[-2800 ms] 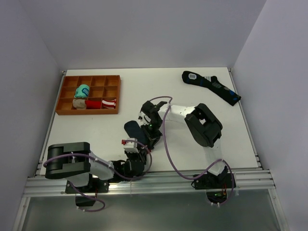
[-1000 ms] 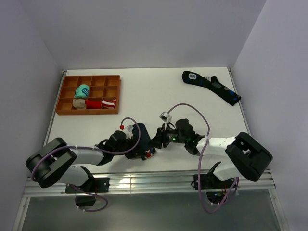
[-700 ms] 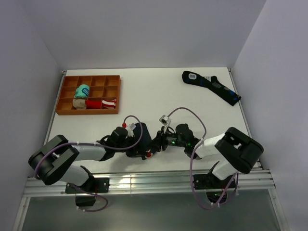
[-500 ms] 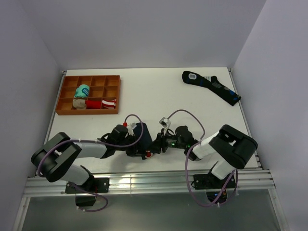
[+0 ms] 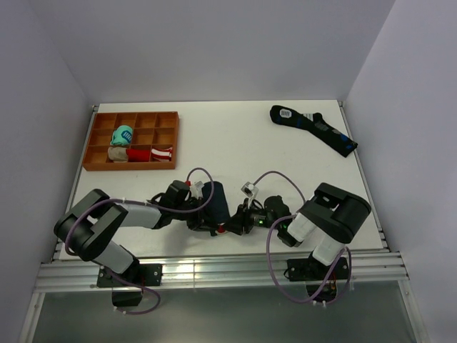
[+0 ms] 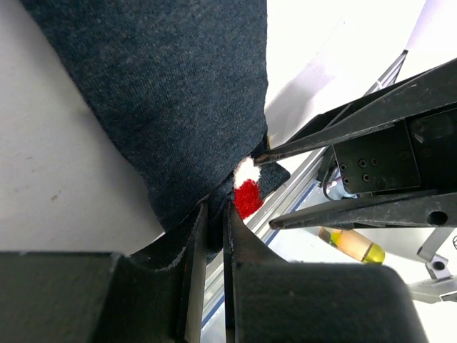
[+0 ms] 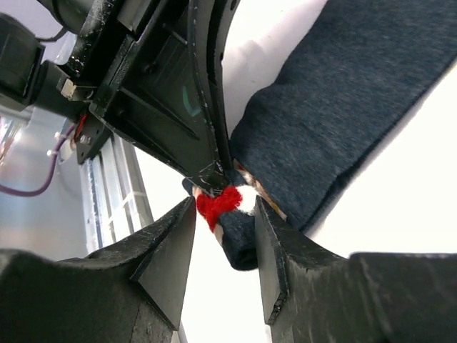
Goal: Roll the socks
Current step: Roll the sock at the center of the board.
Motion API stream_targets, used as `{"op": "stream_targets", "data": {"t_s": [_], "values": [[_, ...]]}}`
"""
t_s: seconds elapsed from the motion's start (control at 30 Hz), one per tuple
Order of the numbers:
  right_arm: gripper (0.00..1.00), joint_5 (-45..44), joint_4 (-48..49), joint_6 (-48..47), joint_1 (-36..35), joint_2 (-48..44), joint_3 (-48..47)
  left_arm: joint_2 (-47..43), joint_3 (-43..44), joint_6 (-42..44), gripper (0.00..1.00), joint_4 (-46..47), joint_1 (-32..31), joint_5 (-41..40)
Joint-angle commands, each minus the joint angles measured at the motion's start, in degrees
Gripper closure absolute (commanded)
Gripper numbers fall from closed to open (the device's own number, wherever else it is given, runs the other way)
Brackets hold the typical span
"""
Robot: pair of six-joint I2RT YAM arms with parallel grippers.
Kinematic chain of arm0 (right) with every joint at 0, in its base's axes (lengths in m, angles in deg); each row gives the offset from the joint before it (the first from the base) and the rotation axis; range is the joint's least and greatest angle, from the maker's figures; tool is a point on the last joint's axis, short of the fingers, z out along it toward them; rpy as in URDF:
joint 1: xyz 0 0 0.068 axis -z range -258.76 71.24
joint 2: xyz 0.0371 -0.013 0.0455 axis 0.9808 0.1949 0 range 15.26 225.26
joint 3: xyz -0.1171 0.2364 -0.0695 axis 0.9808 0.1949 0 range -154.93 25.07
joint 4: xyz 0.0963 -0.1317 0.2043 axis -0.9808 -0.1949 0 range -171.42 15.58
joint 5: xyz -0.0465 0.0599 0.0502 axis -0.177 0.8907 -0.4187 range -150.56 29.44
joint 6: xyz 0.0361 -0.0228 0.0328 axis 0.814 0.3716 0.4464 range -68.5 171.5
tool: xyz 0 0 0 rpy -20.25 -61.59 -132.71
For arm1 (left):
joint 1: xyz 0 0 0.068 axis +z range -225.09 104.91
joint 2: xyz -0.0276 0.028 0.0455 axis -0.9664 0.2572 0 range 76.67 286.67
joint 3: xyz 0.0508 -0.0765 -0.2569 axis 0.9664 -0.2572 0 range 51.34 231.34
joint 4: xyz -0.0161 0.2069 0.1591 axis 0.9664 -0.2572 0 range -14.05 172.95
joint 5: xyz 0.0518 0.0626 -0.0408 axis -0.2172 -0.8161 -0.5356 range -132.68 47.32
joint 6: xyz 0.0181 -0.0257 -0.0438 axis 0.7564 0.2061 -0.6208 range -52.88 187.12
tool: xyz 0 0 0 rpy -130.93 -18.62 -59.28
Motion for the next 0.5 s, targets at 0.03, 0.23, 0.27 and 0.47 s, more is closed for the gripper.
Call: {"op": "stream_targets", "data": {"t_s": [0.03,0.23,0.27,0.47], "values": [[0.54,-3.9,3.9,-1.2,-0.7,-0.8,1.8,3.1,-1.2,4.5,0.84,-7.7,1.3,-6.9],[0.54,-8.0,-2.4,-4.1,-3.6,-3.2,0.4,3.9,-0.6,4.3,0.84,-8.0,2.1,-5.4],[0.54,-8.7,-3.0,-4.3,-4.1,-3.3,0.2,3.9,-0.3,4.3,0.84,-8.1,2.4,-5.2],[0.52,-8.1,0.4,-3.8,-5.4,-0.7,1.3,3.8,0.0,3.3,0.83,-8.3,4.4,-3.5]]}}
